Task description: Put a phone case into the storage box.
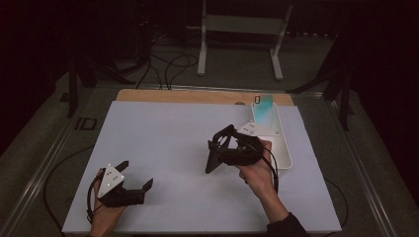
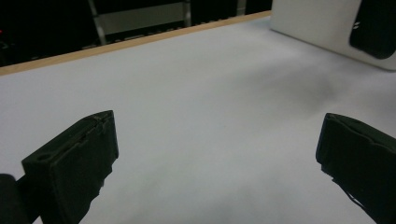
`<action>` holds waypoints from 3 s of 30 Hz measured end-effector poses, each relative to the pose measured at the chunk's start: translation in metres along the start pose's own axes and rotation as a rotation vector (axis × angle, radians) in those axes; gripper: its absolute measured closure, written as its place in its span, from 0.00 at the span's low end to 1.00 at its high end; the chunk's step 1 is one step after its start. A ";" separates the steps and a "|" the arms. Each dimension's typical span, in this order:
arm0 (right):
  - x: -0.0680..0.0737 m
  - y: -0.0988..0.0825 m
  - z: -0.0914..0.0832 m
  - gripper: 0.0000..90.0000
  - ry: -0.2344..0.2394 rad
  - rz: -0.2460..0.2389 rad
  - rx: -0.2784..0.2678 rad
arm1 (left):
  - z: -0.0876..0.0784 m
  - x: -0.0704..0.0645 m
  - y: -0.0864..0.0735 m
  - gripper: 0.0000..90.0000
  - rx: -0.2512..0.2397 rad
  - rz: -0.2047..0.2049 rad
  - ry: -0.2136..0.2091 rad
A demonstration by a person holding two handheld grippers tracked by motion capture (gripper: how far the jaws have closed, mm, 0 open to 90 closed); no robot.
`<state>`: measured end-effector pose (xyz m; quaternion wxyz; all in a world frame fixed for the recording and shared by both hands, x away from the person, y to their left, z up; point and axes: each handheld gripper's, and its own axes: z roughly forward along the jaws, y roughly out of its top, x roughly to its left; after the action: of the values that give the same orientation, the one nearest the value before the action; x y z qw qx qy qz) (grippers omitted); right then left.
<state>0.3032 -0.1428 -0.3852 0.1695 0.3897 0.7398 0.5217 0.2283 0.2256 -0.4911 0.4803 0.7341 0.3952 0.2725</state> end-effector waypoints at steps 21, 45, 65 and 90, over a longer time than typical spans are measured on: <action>-0.018 0.021 0.000 0.16 -0.040 -0.007 -0.021 | 0.002 0.005 -0.005 0.00 -0.013 -0.024 0.045; -0.055 0.056 -0.005 0.16 -0.169 -0.008 -0.057 | 0.003 0.005 -0.005 0.00 -0.013 -0.034 0.023; -0.083 0.067 0.000 0.16 -0.253 0.033 -0.057 | 0.002 0.005 -0.005 0.00 -0.018 -0.040 0.024; -0.109 0.078 -0.004 0.16 -0.337 0.060 -0.057 | 0.001 0.008 -0.004 0.00 -0.031 -0.057 0.026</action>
<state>0.4016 -0.2156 -0.3297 0.2865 0.4884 0.6739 0.4747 0.2315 0.2326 -0.4953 0.4940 0.7112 0.4180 0.2745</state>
